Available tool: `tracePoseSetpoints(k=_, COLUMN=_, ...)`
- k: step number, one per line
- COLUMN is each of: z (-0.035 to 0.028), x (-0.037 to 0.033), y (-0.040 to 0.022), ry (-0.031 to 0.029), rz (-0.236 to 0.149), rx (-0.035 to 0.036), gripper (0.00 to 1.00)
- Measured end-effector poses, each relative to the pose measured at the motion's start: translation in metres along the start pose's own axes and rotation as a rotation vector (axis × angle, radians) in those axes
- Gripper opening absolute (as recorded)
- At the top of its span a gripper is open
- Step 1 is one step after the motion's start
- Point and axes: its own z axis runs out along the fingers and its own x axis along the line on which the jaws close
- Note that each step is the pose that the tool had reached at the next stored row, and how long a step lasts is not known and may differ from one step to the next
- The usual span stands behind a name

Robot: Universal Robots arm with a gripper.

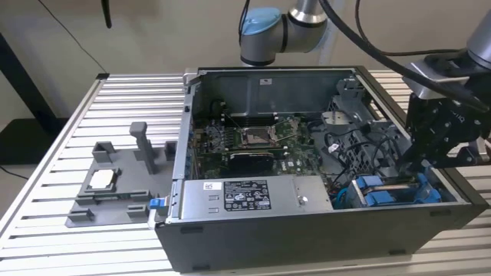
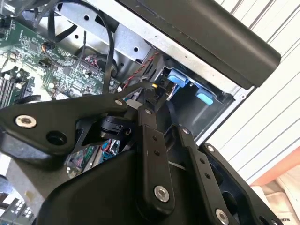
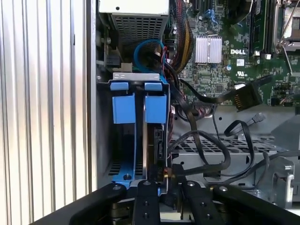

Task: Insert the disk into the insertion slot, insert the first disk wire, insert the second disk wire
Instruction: 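Insert the first disk wire, then insert the second disk wire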

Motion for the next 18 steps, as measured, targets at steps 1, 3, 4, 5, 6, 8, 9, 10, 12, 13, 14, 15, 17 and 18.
tracePoseSetpoints(k=1, z=-0.0033, x=-0.0002, y=0.0000, ry=0.0002, rz=0.000, rx=0.0001, gripper=0.27)
tracePoseSetpoints(k=3, z=-0.0090, x=-0.0005, y=0.0001, ry=0.0000, rz=0.000, rx=0.0001, gripper=0.27)
tracePoseSetpoints(k=4, z=-0.0118, x=-0.0007, y=0.0001, ry=0.0001, rz=0.000, rx=0.0001, gripper=0.27)
tracePoseSetpoints(k=5, z=-0.0144, x=-0.0008, y=0.0001, ry=0.0001, rz=0.000, rx=0.0000, gripper=0.27)
tracePoseSetpoints(k=6, z=-0.0172, x=-0.0010, y=0.0000, ry=0.0002, rz=0.000, rx=0.0001, gripper=0.27)
tracePoseSetpoints(k=8, z=-0.0230, x=-0.0014, y=0.0001, ry=0.0001, rz=0.000, rx=0.0000, gripper=0.27)
tracePoseSetpoints(k=9, z=-0.0262, x=-0.0016, y=0.0001, ry=0.0001, rz=0.000, rx=0.0000, gripper=0.27)
tracePoseSetpoints(k=10, z=-0.0291, x=-0.0018, y=0.0001, ry=0.0001, rz=0.000, rx=0.0000, gripper=0.27)
tracePoseSetpoints(k=12, z=-0.0334, x=-0.0021, y=0.0000, ry=0.0001, rz=0.000, rx=0.0000, gripper=0.27)
tracePoseSetpoints(k=13, z=-0.0340, x=-0.0031, y=0.0001, ry=-0.0002, rz=0.000, rx=0.0000, gripper=0.27)
tracePoseSetpoints(k=14, z=-0.0342, x=-0.0057, y=0.0001, ry=0.0000, rz=0.000, rx=0.0002, gripper=0.27)
tracePoseSetpoints(k=15, z=-0.0343, x=-0.0090, y=0.0001, ry=0.0002, rz=0.000, rx=0.0003, gripper=0.27)
tracePoseSetpoints(k=17, z=-0.0341, x=-0.0162, y=0.0001, ry=0.0004, rz=0.000, rx=0.0005, gripper=0.27)
tracePoseSetpoints(k=18, z=-0.0341, x=-0.0197, y=0.0001, ry=0.0007, rz=0.000, rx=0.0006, gripper=0.27)
